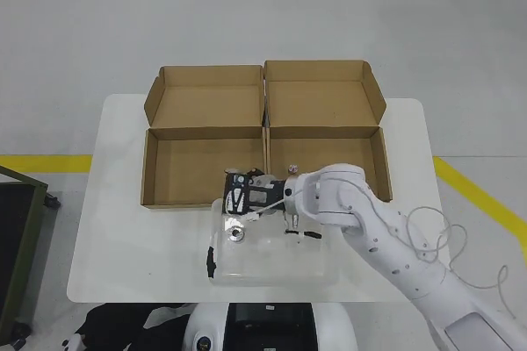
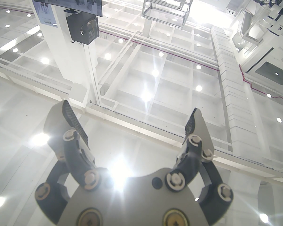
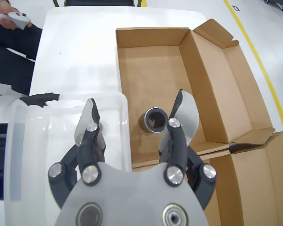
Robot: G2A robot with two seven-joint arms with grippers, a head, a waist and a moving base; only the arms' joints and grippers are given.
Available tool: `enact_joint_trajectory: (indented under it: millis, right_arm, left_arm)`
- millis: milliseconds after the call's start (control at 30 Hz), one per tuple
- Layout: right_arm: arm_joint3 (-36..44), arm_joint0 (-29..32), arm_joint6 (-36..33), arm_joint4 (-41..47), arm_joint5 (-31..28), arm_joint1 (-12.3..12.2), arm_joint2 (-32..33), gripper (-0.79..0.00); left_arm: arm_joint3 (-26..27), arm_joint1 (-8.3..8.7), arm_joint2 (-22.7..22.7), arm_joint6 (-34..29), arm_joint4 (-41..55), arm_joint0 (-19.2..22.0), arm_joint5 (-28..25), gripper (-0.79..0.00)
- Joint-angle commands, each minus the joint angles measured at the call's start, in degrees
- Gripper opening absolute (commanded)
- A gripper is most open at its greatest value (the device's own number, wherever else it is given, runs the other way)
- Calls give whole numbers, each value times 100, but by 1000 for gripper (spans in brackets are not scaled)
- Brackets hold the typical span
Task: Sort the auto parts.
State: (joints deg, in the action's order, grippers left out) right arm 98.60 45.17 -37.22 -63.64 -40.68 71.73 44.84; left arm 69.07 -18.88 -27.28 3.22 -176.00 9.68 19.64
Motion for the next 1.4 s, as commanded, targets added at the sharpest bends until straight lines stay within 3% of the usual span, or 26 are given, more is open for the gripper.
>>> enact_joint_trajectory:
  millis: [0, 333, 933, 1000, 1100, 1200, 1233, 1333, 1367]
  right_arm:
    - [223, 246, -138, -189, -32, -47, -22, -197]
    - [318, 813, -119, -839, -250, -135, -248, -197]
    - [-664, 419, 207, -1264, -103, 122, -880, -320]
    - [-753, 386, 249, -1247, -84, 153, -924, -397]
    - [-881, 343, 285, -1235, -87, 192, -979, -437]
    - [-966, 308, 308, -1223, -102, 220, -1002, -529]
    - [-975, 302, 301, -1218, -116, 225, -1006, -570]
    - [-920, 307, 270, -1187, -157, 229, -987, -785]
    - [-889, 318, 260, -1171, -177, 226, -973, -785]
  left_arm:
    - [0, 0, 0, 0, 0, 0, 0, 0]
    - [0, 0, 0, 0, 0, 0, 0, 0]
    - [0, 0, 0, 0, 0, 0, 0, 0]
    - [0, 0, 0, 0, 0, 0, 0, 0]
    - [0, 0, 0, 0, 0, 0, 0, 0]
    - [0, 0, 0, 0, 0, 0, 0, 0]
    - [0, 0, 0, 0, 0, 0, 0, 0]
    - [0, 0, 0, 0, 0, 0, 0, 0]
    - [0, 0, 0, 0, 0, 0, 0, 0]
